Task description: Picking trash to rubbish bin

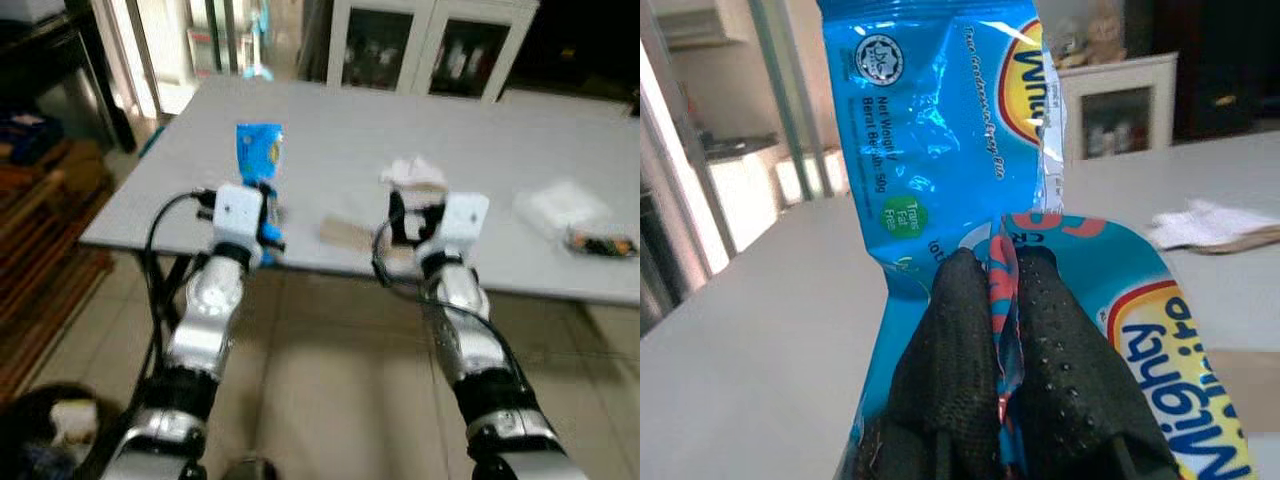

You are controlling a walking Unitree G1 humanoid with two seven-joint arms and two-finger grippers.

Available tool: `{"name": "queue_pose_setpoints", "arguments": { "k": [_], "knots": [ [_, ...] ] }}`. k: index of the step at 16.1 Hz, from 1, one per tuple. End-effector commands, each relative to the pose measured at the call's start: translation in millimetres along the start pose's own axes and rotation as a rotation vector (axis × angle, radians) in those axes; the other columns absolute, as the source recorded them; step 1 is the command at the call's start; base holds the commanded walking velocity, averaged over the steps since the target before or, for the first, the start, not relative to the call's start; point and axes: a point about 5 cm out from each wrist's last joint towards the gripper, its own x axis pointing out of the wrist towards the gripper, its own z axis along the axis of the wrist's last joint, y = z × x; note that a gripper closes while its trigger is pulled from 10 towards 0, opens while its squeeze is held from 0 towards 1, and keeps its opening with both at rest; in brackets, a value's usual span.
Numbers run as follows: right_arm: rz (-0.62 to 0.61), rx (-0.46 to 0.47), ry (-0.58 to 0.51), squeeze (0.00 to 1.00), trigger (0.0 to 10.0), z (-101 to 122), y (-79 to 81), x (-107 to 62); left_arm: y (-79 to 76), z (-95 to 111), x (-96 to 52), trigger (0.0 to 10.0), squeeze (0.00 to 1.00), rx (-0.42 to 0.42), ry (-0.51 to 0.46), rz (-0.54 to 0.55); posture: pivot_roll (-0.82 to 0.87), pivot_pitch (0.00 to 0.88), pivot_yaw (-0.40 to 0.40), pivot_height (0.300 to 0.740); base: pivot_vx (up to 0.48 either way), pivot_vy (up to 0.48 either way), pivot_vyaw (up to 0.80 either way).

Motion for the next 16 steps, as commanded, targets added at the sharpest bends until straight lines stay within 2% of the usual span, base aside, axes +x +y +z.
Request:
{"name": "queue_pose_setpoints", "arguments": {
  "k": [1, 11, 13, 16],
  "knots": [
    [-0.002, -0.005, -0.017, 0.0, 10.0, 5, -1.5, 1.7, -2.7, 7, 3.1, 10.0, 0.0, 0.007, -0.019, -0.009, -0.02, 0.0, -0.059, 0.74, -0.27, 0.0, 0.0],
    [-0.011, -0.004, -0.002, 0.0, 10.0, 2, -4.7, -1.2, -0.6, 3, 1.5, 10.0, 0.0, 0.015, 0.007, 0.003, -0.03, 0.01, -0.061, 0.74, -0.24, 0.0, 0.0],
    [-0.023, -0.002, 0.018, 0.0, 10.0, -2, -9.8, -2.9, 0.3, -6, 0.2, 10.0, 0.0, 0.003, 0.059, 0.007, -0.03, 0.017, -0.06, 0.74, 0.0, 0.0, 0.0],
    [-0.054, 0.012, 0.161, 0.0, 10.0, -26, -25.7, -10.2, 8.1, -30, -6.5, 10.0, 0.0, -0.021, 0.178, 0.006, -0.03, 0.041, -0.065, 0.74, 0.0, 0.0, 0.0]
  ]
}}
